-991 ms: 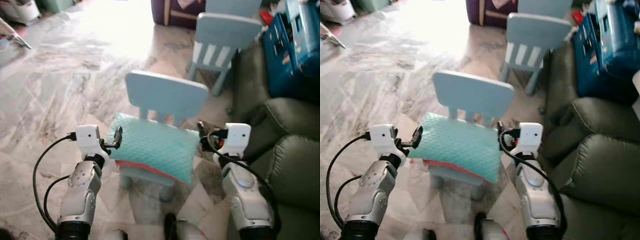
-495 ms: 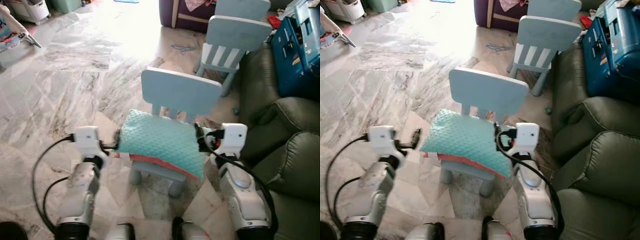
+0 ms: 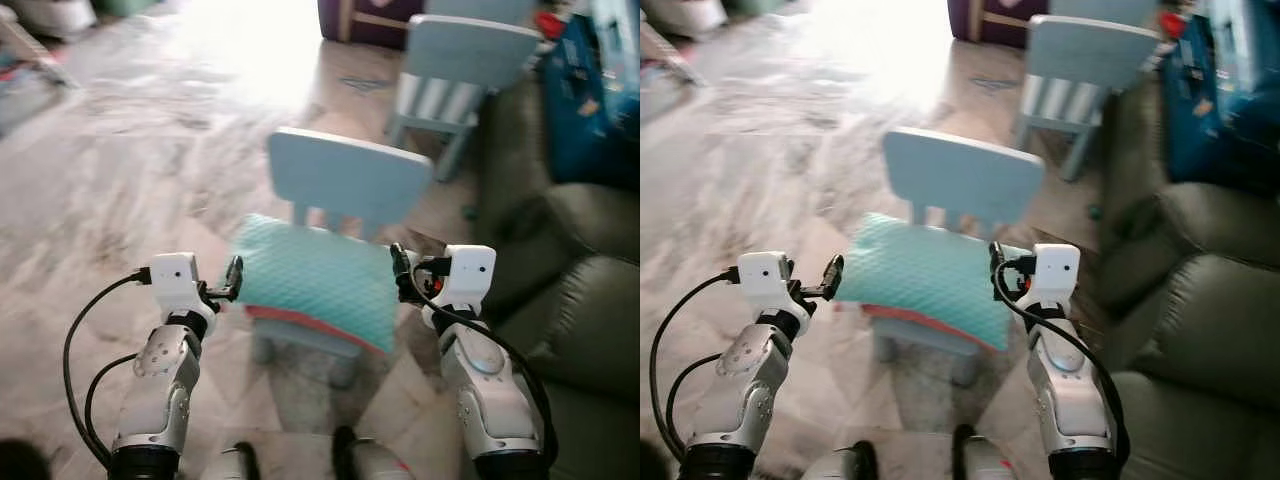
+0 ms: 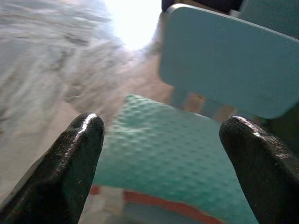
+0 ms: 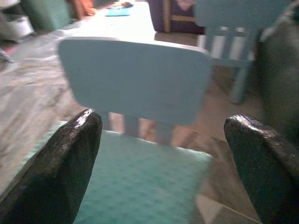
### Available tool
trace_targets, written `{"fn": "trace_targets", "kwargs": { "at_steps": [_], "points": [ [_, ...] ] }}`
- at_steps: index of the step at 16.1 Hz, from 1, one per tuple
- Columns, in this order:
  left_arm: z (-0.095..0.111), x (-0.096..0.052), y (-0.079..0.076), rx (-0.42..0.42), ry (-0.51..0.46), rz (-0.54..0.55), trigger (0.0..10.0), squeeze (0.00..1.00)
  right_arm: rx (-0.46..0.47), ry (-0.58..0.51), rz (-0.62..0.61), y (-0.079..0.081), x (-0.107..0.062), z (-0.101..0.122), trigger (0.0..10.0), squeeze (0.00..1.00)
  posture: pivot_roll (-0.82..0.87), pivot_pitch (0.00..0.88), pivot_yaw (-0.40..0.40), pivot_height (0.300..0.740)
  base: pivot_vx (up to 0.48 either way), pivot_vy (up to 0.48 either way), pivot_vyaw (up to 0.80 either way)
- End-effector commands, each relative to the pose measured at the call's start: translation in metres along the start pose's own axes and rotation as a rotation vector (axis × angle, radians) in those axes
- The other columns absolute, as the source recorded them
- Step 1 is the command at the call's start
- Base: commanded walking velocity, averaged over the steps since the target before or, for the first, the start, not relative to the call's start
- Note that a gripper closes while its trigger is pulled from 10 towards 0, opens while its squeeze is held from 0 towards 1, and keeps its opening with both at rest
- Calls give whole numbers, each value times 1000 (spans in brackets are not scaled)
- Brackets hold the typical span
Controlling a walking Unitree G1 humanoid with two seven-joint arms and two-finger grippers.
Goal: Move the pillow to the sofa
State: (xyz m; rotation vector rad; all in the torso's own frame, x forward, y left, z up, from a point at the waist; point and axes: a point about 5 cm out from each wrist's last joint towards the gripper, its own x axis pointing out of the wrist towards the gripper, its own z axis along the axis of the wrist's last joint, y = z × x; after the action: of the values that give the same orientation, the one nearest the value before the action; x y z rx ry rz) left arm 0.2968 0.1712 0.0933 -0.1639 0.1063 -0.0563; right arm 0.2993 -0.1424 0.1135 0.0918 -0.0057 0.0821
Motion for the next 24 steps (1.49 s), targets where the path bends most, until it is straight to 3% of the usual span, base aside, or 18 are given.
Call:
{"fn": "trace_targets", "kwargs": {
  "at_steps": [1, 8, 19, 24],
  "points": [
    [-3, -1, 1, 10, 14, 4, 10000, 0, 5, 23, -13, -3, -2, -5, 10000, 0, -71, 196, -36, 740, 0, 0, -800],
    [-4, -1, 2, -8, 18, 22, 10000, 0, 5, 23, -16, -3, -3, -6, 10000, 0, -72, 189, -35, 740, 0, 0, -790],
    [3, -2, 2, 18, -33, -40, 10000, 0, 7, 19, -18, -3, -3, -6, 10000, 0, -69, 184, -31, 740, 0, 0, 0],
    [2, -2, 3, 10, -36, -44, 10000, 0, 6, 17, -15, -2, -2, -6, 10000, 0, -68, 185, -31, 740, 407, 0, 0]
  ]
}}
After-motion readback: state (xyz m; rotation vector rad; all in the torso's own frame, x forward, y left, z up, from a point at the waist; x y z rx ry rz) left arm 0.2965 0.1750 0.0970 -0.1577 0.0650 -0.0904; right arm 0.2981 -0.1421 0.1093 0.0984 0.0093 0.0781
